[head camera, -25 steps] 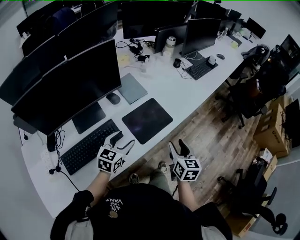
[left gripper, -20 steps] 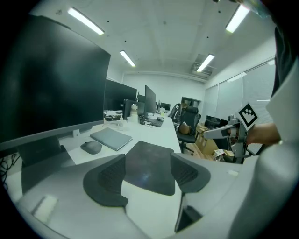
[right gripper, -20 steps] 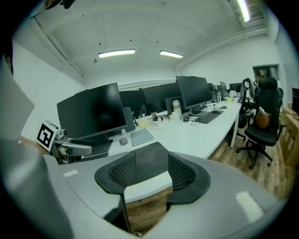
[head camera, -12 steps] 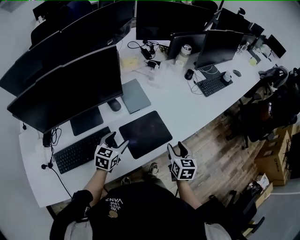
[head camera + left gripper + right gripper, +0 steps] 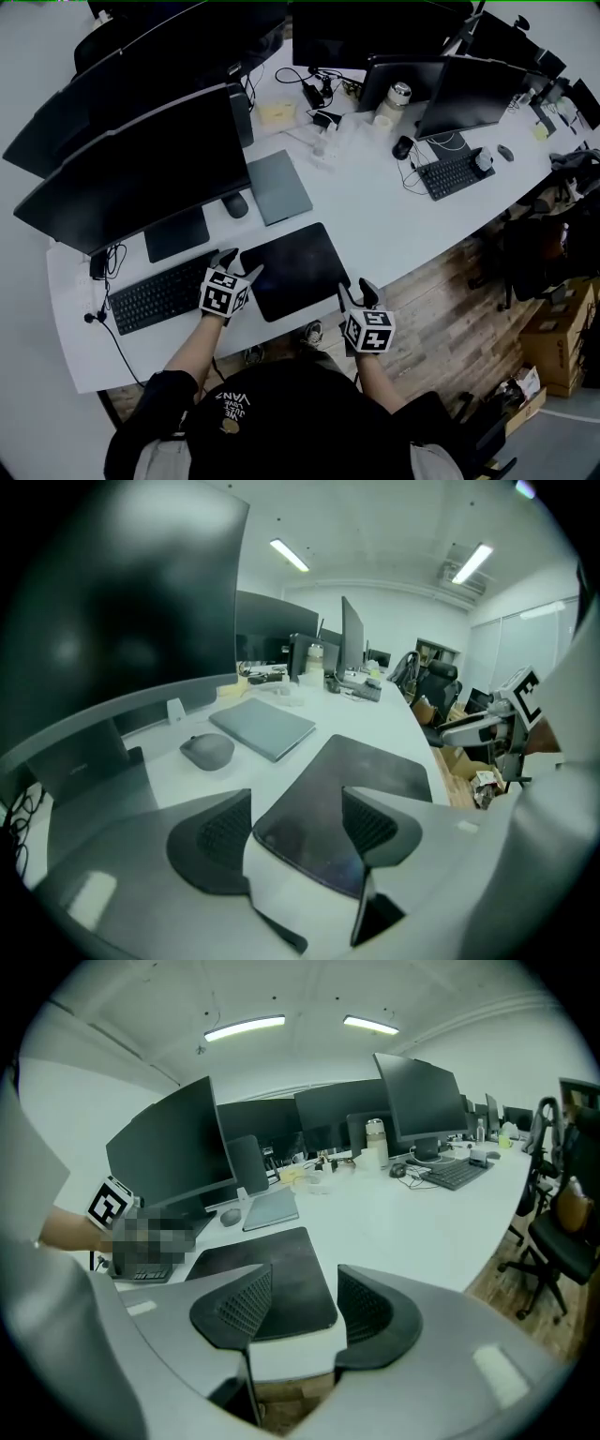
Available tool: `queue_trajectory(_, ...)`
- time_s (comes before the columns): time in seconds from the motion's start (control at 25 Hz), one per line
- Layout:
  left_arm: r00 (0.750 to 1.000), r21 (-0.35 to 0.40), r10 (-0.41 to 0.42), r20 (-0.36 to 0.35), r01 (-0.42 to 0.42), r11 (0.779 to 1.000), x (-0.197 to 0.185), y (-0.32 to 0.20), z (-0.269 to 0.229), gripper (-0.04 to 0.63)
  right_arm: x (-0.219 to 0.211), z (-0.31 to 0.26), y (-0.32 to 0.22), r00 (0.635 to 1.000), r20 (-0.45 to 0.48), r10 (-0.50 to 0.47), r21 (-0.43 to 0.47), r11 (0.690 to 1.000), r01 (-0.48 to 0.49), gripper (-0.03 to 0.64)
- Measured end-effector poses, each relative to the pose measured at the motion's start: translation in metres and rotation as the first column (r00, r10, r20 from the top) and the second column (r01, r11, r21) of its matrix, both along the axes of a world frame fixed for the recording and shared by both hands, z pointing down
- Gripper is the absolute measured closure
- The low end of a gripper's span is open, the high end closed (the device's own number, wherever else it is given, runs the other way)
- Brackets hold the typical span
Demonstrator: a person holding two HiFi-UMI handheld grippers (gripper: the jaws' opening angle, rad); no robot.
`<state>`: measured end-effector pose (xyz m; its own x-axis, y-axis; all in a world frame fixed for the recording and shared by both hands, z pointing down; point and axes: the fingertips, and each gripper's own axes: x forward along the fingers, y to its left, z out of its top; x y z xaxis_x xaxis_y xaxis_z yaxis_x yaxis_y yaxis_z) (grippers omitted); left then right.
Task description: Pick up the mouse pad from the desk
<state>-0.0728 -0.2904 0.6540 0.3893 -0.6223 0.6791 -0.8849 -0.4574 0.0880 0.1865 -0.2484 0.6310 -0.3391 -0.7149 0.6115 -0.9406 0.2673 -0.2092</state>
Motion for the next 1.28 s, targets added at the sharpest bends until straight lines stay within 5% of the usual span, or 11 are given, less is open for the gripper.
queue_trajectory(0.36, 0.992, -0.141, 0.042, 0.117, -0.025, 0.99, -0.007, -0.013, 0.043, 0.316, 0.001, 0.023, -0.009, 1.0, 0.021, -0.006, -0.043, 0.999, 0.007, 0.41)
queue_trajectory(0.64, 0.988, -0.252, 0.108, 0.113, -0.076, 0.965, -0.003, -0.015, 0.059, 0.298, 0.007, 0.034, -0.01, 1.0, 0.015, 0.007, -0.067, 0.998, -0.006, 0.41)
queue_trajectory(1.2, 0.979, -0.313, 0.146, 0.14, -0.096, 0.945, -0.003, -0.012, 0.066, 0.314, -0.004, 0.053, -0.003, 1.0, -0.014, 0.027, -0.106, 0.994, -0.029, 0.41)
queue_trajectory(1.28, 0.975, -0.323, 0.177, 0.132, -0.126, 0.938, 0.005, -0.008, 0.066, 0.363, -0.004, 0.057, 0.0, 0.999, -0.032, 0.04, -0.116, 0.992, -0.044, 0.408)
